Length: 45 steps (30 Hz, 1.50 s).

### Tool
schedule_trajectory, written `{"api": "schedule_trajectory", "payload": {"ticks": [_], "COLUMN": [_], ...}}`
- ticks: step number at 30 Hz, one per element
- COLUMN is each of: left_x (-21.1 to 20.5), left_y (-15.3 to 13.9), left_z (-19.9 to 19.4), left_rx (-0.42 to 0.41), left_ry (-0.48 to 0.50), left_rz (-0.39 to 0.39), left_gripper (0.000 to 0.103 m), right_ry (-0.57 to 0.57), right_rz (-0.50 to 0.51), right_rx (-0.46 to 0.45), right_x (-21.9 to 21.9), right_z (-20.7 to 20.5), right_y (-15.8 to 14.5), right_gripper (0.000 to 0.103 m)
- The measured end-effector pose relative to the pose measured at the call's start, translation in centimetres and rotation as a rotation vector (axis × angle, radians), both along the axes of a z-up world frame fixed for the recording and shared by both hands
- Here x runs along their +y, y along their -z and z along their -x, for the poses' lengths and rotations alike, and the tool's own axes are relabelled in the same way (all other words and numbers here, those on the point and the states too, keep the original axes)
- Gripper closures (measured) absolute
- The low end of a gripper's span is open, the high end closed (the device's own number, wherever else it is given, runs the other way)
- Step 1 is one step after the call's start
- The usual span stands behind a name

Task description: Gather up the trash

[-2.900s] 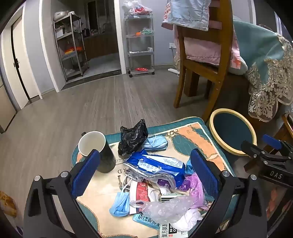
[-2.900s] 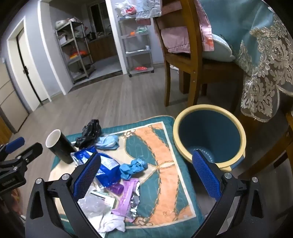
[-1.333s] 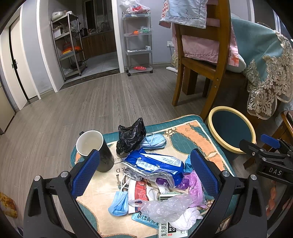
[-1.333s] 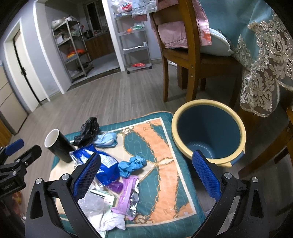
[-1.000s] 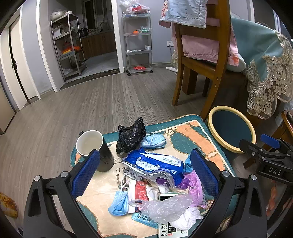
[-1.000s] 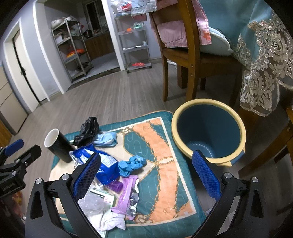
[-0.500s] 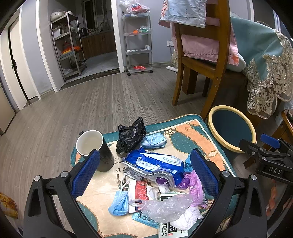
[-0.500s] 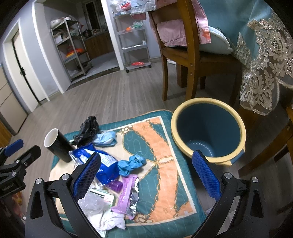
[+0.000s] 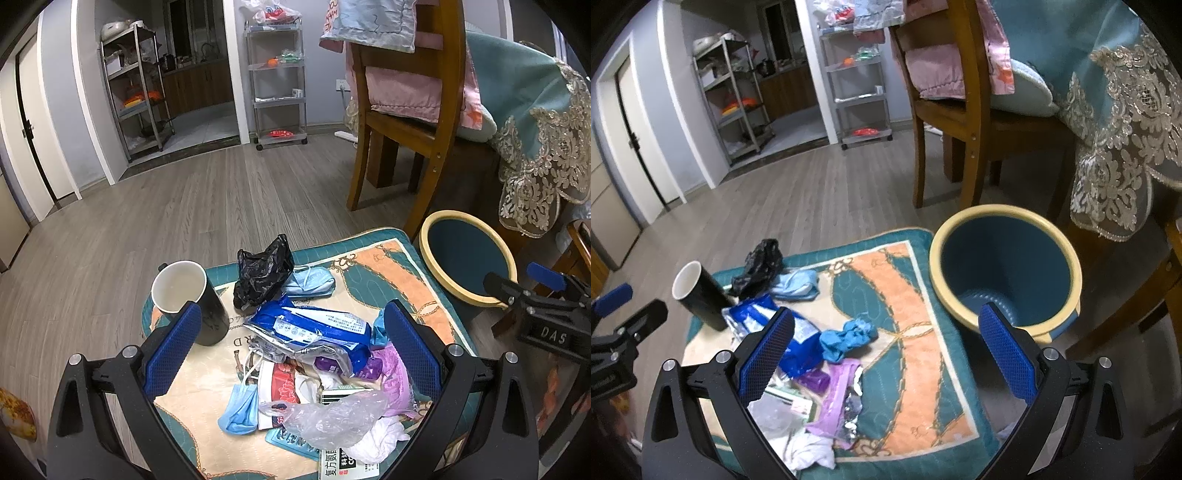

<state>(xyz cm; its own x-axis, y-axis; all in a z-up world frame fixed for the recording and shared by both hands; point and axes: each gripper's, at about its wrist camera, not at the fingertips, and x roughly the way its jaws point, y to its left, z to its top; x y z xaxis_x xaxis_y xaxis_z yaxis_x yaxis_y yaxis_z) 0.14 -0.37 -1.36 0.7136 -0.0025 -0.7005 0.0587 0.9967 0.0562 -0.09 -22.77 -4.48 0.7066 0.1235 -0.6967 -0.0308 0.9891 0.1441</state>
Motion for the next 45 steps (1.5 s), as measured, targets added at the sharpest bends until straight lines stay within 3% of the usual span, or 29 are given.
{"api": "schedule_trajectory", "payload": {"ticks": [6,11,15,21,24,29,33,36,39,41,42,45], "left_x": [-0.3,-0.1,0.0,0.5,0.8,0.2,0.3,0.2,0.5,1.2,1.5,2.1], "left_y": [-0.8,-3.1,-3.5,0.3,2.4,5.6,7.8,9.1,10.4,11.2,11.8,12.9], "left_z": [-1.1,-4.2,-7.8,-10.7,-12.6,-14.2,-15.4,-16.0,-16.6,-17.0,-17.3,-17.4], "left_rx": [-0.01,-0.078,-0.139,-0.112,-0.05,0.011,0.088,0.121,0.17,0.208,0.233,0.28], "left_ry": [-0.004,0.01,-0.052,-0.067,-0.065,-0.027,-0.039,-0.033,-0.049,-0.069,-0.082,-0.095], "left_rz": [0.002,0.119,0.087,0.064,0.063,-0.022,0.018,-0.001,-0.015,0.01,0.019,0.026], "left_gripper": [0.006,0.006,0.006,0.006,0.006,0.006,0.006,0.007,0.02,0.03,0.032,0.05], "right_ry": [0.02,0.04,0.037,-0.085,-0.138,-0.18,-0.189,-0.204,-0.214,-0.228,-0.236,-0.261], "right_rz": [-0.01,-0.013,-0.046,-0.067,-0.03,-0.051,-0.047,-0.041,-0.046,-0.074,-0.087,-0.152], "right_rx": [0.025,0.006,-0.013,0.01,0.079,0.223,0.306,0.342,0.383,0.406,0.42,0.447], "right_x": [-1.1,-2.5,-3.0,-1.6,-0.3,1.6,2.8,3.3,3.5,3.4,3.5,3.4], "right_z": [-1.9,-5.0,-7.0,-9.2,-10.2,-11.4,-12.0,-12.1,-11.9,-11.8,-11.8,-11.7], "right_y": [-0.1,-0.2,0.3,2.6,4.8,8.7,11.2,12.5,13.6,13.8,14.0,14.2], "right_gripper": [0.004,0.004,0.004,0.004,0.004,0.004,0.004,0.004,0.009,0.023,0.037,0.055]}}
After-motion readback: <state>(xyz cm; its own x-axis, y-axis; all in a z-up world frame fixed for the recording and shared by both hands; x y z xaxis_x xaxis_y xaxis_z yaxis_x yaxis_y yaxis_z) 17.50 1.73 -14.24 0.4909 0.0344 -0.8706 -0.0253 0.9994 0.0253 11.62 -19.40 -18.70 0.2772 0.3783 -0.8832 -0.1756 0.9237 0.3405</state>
